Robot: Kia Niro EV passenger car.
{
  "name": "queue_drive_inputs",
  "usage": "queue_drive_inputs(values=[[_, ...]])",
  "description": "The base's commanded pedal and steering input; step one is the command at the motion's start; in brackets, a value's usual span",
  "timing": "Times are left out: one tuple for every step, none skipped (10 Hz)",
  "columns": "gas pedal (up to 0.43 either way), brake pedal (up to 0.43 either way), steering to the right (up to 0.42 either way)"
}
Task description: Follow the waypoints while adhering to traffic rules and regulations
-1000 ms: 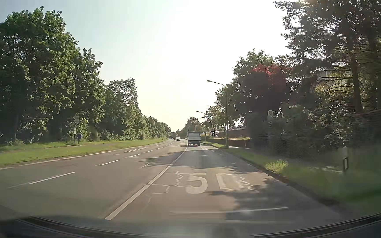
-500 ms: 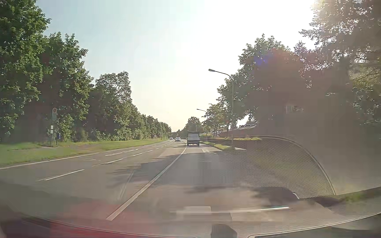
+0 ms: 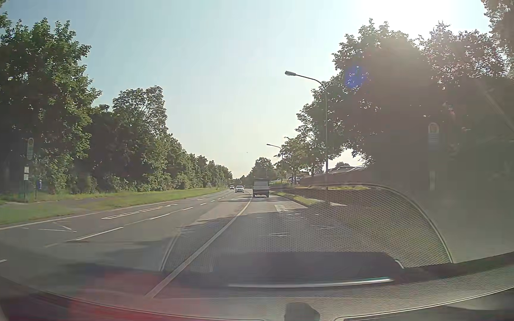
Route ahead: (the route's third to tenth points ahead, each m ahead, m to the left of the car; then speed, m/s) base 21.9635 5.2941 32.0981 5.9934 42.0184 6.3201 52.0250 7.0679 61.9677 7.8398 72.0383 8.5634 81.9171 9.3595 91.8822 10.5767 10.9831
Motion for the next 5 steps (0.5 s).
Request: queue_drive_inputs(values=[[0.177, 0.03, -0.006], [0.177, 0.03, -0.006], [0.177, 0.03, -0.006], [0.177, 0.03, -0.006], [0.177, 0.03, -0.006]])
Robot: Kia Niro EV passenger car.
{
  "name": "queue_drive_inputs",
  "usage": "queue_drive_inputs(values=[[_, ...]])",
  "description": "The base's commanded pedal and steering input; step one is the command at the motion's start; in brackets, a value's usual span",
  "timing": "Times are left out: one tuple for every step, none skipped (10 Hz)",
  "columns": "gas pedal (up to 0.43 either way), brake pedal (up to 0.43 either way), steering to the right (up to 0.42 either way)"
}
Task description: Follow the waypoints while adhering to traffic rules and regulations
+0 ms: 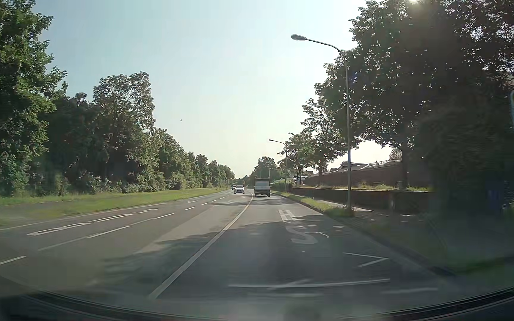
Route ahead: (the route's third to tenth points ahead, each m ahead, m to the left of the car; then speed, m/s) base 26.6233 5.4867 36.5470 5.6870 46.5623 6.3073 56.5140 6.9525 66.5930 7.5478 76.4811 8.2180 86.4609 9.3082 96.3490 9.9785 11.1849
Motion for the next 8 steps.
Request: queue_drive_inputs(values=[[0.169, 0.03, -0.006], [0.169, 0.024, -0.006], [0.169, 0.03, -0.007], [0.169, 0.03, -0.007], [0.169, 0.03, -0.007], [0.169, 0.03, -0.007], [0.169, 0.03, -0.007], [0.157, 0.03, -0.008]])
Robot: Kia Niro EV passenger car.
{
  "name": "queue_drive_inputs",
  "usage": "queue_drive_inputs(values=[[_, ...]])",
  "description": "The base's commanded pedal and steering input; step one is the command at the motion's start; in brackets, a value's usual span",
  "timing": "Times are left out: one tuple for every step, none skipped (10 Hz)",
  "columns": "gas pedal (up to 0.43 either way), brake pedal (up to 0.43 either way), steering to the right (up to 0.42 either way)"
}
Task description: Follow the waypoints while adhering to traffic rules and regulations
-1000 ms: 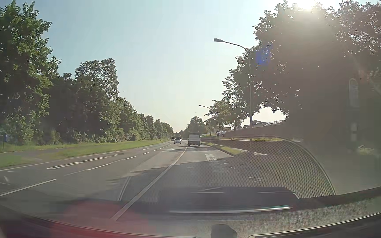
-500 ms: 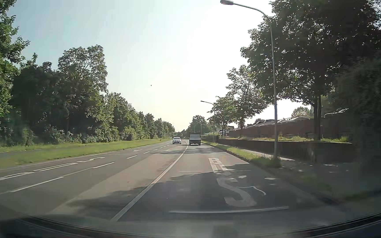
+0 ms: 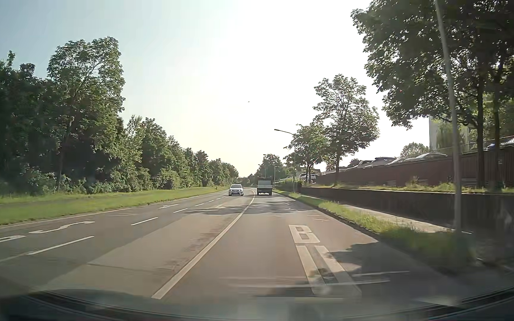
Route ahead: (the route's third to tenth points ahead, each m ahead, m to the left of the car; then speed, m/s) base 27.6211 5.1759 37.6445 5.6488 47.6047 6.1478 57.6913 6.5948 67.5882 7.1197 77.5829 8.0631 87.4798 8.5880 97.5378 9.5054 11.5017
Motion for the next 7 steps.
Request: queue_drive_inputs(values=[[0.157, 0.03, -0.008], [0.157, 0.03, -0.009], [0.157, 0.03, -0.009], [0.15, 0.03, -0.009], [0.138, 0.03, -0.009], [0.13, 0.03, -0.009], [0.13, 0.03, -0.004]])
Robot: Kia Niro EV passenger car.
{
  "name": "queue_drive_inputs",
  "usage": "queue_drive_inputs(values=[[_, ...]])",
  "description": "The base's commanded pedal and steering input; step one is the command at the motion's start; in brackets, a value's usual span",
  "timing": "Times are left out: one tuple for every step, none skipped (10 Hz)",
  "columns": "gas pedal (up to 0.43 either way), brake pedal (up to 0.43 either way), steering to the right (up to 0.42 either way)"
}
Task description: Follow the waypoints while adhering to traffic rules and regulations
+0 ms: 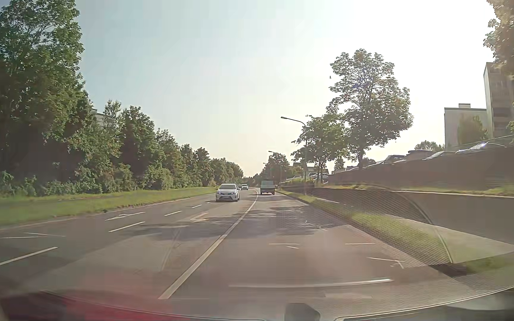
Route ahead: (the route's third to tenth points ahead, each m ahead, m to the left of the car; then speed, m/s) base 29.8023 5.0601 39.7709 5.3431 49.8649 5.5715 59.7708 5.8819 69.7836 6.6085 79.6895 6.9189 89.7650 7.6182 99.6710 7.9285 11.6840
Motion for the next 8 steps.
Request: queue_drive_inputs(values=[[0.13, 0.03, 0.001], [0.13, 0.03, 0.001], [0.13, 0.03, 0.001], [0.118, 0.03, 0.001], [0.118, 0.03, 0.001], [0.11, 0.03, 0.0], [0.098, 0.03, 0.0], [0.098, 0.03, 0.0]])
